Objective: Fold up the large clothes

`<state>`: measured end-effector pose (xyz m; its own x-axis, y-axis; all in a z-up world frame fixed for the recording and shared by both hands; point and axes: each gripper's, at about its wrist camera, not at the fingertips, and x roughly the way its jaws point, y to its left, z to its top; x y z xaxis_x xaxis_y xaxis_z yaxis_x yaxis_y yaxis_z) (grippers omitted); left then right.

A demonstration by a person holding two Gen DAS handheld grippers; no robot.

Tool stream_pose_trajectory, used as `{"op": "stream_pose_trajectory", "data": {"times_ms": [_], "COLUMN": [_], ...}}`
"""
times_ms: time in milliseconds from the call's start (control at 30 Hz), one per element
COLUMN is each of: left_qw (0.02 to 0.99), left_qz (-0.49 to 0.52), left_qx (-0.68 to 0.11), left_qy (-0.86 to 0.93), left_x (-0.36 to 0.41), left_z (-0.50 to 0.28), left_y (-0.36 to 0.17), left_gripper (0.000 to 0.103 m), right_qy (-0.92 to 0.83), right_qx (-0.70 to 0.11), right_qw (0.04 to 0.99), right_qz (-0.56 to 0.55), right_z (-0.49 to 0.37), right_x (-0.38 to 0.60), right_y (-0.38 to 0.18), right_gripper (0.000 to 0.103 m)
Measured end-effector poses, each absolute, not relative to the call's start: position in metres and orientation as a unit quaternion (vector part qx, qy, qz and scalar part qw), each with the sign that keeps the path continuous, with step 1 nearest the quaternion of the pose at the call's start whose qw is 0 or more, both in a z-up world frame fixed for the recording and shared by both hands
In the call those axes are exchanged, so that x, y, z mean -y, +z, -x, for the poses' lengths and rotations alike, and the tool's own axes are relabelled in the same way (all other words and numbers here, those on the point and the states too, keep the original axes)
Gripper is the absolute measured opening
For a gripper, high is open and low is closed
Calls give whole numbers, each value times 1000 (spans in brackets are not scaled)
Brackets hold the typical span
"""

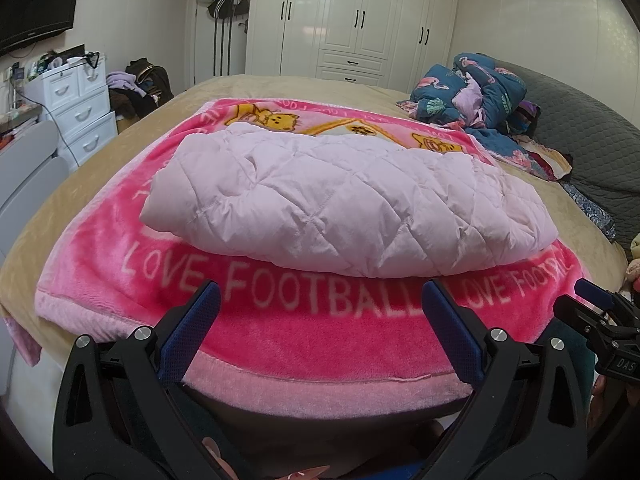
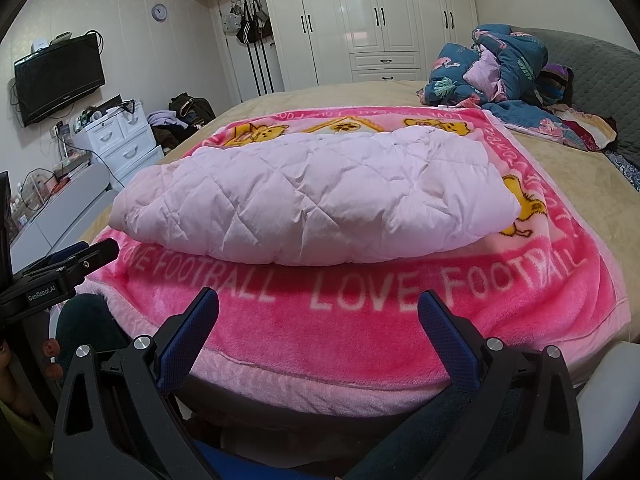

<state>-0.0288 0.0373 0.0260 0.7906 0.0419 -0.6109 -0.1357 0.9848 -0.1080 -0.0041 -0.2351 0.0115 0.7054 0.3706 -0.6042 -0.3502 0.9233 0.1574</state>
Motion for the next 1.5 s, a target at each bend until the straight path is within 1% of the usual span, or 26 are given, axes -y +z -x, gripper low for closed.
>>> {"op": "stream_pose_trajectory", "data": {"times_ms": [1000,1333,1400,1500], "left_qw": [943,939,936,926], "left_qz": [72,46,50,82], "left_qx": [-322,-334,-340,-353], "left_qy": [46,64,71,103], "left_x": [-37,-37,-42,-72], "left_z": [29,28,27,19], "left_y": [25,17,15,12], "left_gripper": [94,94,94,94], "right_qy": [195,182,178,145], "right_qx": [-332,-346,-352,-354], "right_qw": [923,920,918,922], "right_qz": [-14,-21,-34,-59], "right_z": [5,4,2,-3], "right_x": [235,239,248,276], "right_y": [10,4,1,0], "right_gripper": [99,99,99,99]}}
